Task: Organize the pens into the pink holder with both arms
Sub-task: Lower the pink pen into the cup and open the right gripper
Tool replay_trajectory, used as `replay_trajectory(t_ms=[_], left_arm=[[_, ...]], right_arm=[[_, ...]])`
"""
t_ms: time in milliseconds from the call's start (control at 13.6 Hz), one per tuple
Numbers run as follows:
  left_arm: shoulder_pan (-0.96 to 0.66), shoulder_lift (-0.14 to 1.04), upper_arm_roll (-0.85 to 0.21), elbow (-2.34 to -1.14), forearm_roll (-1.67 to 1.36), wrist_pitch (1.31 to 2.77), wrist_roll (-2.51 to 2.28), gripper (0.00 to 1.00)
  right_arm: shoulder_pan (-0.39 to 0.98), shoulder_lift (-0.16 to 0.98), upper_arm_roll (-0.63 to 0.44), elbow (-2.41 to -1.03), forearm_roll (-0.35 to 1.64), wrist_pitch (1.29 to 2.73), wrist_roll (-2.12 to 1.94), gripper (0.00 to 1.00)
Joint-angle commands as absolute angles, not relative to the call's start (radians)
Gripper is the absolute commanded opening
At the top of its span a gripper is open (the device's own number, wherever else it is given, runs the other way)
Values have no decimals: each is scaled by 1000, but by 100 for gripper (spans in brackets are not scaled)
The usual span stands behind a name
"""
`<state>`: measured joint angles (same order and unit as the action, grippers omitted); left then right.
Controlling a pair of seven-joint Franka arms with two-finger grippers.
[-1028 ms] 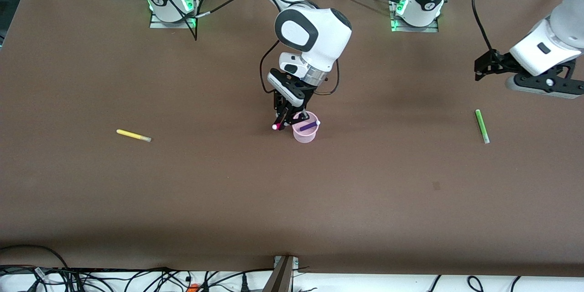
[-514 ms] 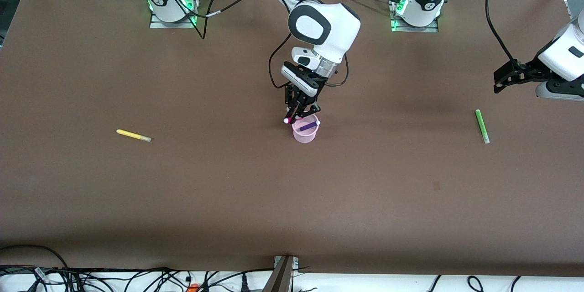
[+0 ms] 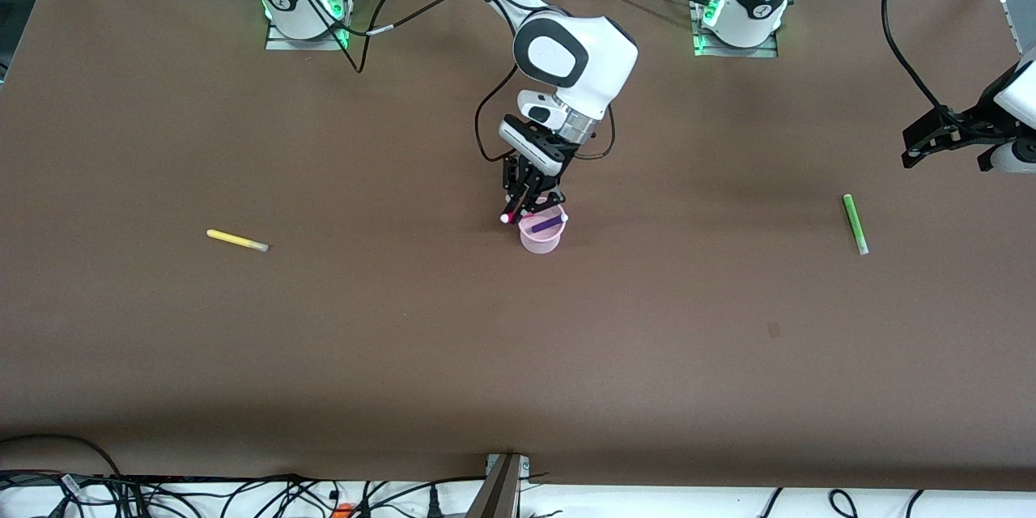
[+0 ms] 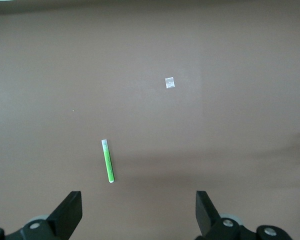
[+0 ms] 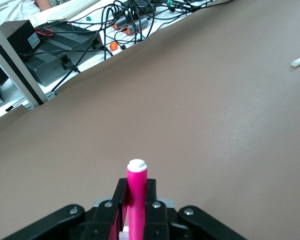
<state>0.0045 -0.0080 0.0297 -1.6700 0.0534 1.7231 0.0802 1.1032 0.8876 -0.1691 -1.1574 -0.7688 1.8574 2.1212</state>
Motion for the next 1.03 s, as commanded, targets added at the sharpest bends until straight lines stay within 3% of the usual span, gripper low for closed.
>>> replay_trajectory(t_ms=[0,147,220,514,587,954], left_arm=[[3,-15,14,-1677,55,1710,86,100],[5,-6,12,-1678,51,1709,78,100],[8,-14,12,-1681,34,1704,81,100],[-2,-9,11,-1667,21,1703,78,100],[-2,-11,9,-1667,20,1698,81,100],[-5,-11,-4,-1664,20,1684,83,100]], right_arm=[[1123,911,-181,-1127,-790,1836,2140,0],[1123,911,-181,-1127,-790,1836,2140,6],[1123,910,-179,-1127,-790,1836,2140,20],[1124,907,-183,-1127,-790,1832,2138,94],[1124,902,-183,-1127,-788,1829,2138,99],[1091,803,-192,-1126,-619,1813,1938,99]])
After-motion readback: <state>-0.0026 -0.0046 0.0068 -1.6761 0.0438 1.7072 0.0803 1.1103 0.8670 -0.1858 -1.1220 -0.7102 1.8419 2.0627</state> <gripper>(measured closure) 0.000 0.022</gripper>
